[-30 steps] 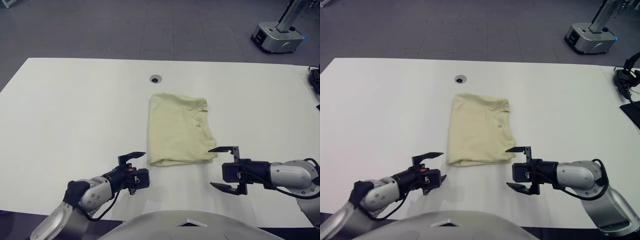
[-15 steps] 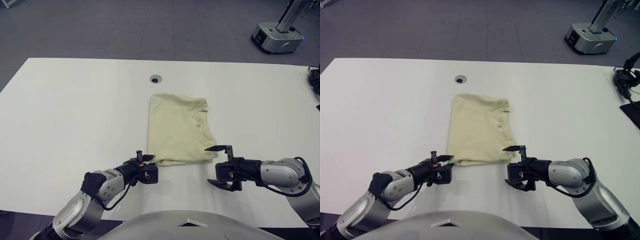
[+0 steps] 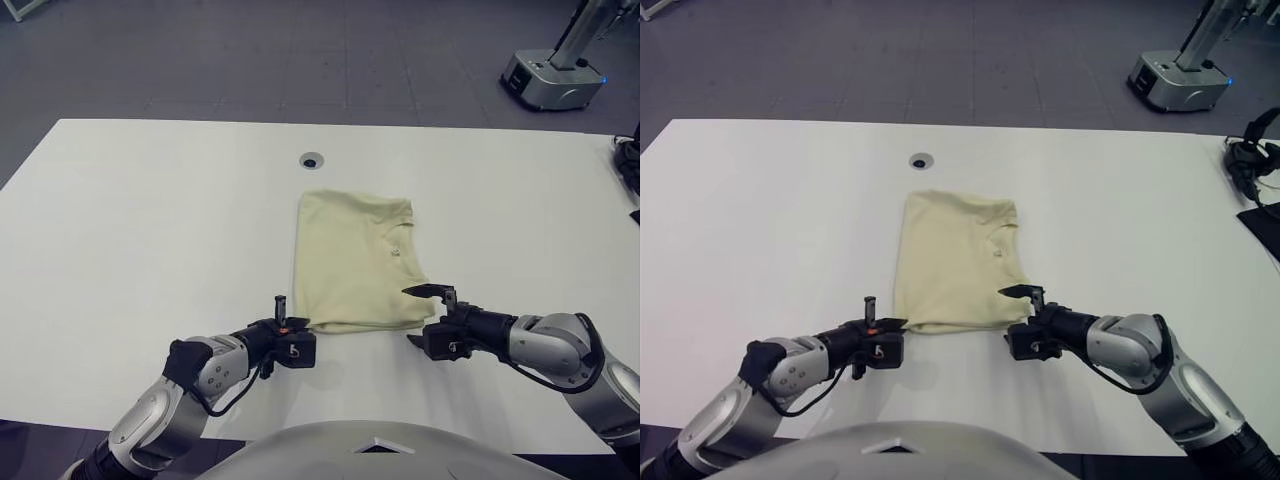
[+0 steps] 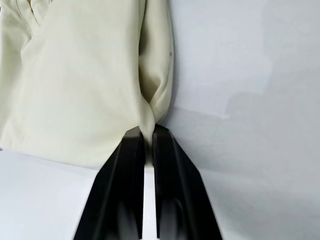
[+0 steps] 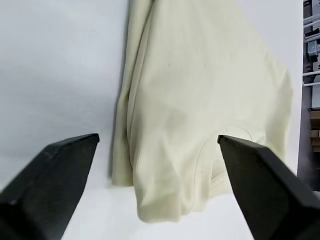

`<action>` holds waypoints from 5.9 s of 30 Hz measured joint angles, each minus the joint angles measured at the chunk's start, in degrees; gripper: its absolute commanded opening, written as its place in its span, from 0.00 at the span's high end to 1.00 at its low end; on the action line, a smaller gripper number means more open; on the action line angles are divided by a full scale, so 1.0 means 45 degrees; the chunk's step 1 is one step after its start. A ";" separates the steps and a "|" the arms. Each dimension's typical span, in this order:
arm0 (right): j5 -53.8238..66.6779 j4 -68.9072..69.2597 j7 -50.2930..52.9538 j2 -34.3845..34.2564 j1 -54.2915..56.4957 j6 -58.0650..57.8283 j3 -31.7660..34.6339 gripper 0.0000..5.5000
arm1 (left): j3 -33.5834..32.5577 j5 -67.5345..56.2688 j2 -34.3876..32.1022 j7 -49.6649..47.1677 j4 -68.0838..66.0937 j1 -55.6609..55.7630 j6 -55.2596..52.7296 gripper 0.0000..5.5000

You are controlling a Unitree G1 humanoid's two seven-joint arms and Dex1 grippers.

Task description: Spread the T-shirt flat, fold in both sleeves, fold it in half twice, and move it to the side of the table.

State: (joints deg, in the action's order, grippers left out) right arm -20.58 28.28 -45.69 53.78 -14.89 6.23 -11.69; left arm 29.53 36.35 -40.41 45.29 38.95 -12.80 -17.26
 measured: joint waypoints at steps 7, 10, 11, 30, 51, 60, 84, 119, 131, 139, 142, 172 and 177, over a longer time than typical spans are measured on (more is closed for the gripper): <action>-0.0434 -0.0564 0.0254 0.0004 0.0135 0.0250 -0.0099 0.56 | -0.0210 -0.0014 -0.0085 0.0438 0.0042 -0.0026 0.0148 0.99; -0.0510 -0.0682 0.0278 0.0002 0.0140 0.0312 -0.0171 0.66 | -0.0296 -0.0020 -0.0086 0.0622 0.0063 -0.0027 0.0174 0.99; -0.0513 -0.0717 0.0276 0.0002 0.0159 0.0331 -0.0187 0.67 | -0.0313 -0.0021 -0.0086 0.0641 0.0063 -0.0032 0.0180 0.99; 0.2536 0.0222 -0.2512 -0.0055 0.1382 -0.2342 -0.0137 0.98 | -0.2117 -0.3148 -0.1186 0.2998 0.1330 -0.0722 -0.0601 0.99; 0.8755 0.1271 -0.7057 0.2505 0.4224 -0.9280 0.1092 0.98 | -0.5925 -1.2082 -0.2678 0.5135 0.3082 0.0717 -0.4589 0.99; 0.8259 -0.2328 -0.8308 0.1205 1.0233 -0.9261 -0.1049 0.98 | -0.6520 -1.4145 -0.3781 0.6089 0.0585 0.5200 -0.5034 0.99; 0.4401 -1.2126 -0.8418 -0.3392 1.4086 -0.5377 -0.3596 0.98 | -0.2210 -1.0438 -0.1135 0.6919 -0.9253 1.0425 -0.0932 0.99; 0.1918 -1.0137 -0.2197 -0.4660 1.1334 -0.1193 -0.2260 0.02 | -0.0010 -0.3807 0.0869 0.0513 -0.4922 0.7508 -0.1298 0.02; 0.0310 -1.3242 -0.0816 -0.4476 1.1990 0.1485 -0.2928 0.02 | 0.0290 -0.2582 -0.0230 0.0633 -0.3336 0.5768 -0.0437 0.02; 0.0278 -1.3602 -0.1209 -0.4103 1.2206 0.1989 -0.2797 0.02 | -0.0222 -0.2623 -0.0625 0.0641 -0.3070 0.5167 -0.0026 0.02; 0.1112 -1.1829 -0.2552 -0.3570 1.1329 0.1143 -0.2489 0.02 | -0.0516 -0.2751 -0.0730 0.0897 -0.3454 0.5351 0.0155 0.02; 0.1956 -0.4514 -0.3019 -0.2853 0.6921 -0.1365 -0.2489 0.02 | -0.1949 -0.5341 0.4011 -0.1692 -1.5343 1.1260 0.2744 0.02; 0.2141 -0.3965 -0.3455 -0.2444 0.6617 -0.1317 -0.2511 0.02 | -0.1983 -0.5124 0.4242 -0.2056 -1.6170 1.1605 0.3178 0.02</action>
State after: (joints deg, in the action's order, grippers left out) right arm -10.95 10.43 -61.24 42.78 14.89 0.30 -22.99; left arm 20.61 13.29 -21.32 36.04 -33.81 39.42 -2.96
